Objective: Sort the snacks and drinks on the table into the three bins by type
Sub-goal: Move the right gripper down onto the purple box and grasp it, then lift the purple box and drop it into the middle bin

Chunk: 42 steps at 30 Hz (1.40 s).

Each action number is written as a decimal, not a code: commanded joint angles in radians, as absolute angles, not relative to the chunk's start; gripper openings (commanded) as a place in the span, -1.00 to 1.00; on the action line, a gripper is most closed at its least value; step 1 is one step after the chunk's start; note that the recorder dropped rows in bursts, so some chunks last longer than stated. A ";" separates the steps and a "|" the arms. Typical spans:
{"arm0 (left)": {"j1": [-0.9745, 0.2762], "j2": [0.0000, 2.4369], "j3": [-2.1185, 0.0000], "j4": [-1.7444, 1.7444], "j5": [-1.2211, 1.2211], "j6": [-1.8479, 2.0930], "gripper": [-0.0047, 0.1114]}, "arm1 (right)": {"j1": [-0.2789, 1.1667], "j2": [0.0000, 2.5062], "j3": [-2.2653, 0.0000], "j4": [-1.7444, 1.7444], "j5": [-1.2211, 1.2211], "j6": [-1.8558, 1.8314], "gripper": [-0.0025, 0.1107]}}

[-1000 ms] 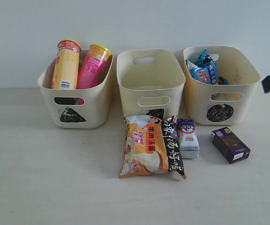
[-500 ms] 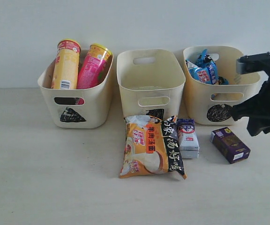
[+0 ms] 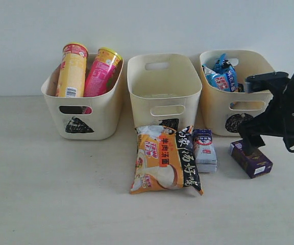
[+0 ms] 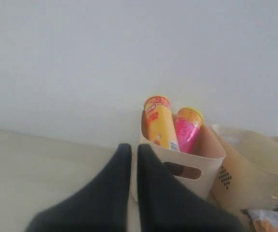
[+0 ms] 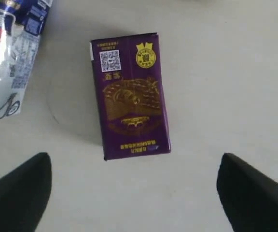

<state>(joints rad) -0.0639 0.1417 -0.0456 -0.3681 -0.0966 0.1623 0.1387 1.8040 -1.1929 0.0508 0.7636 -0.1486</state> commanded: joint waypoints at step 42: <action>-0.050 0.000 0.000 -0.379 0.104 0.272 -0.84 | 0.140 1.704 -1.268 0.187 0.707 -0.200 -0.96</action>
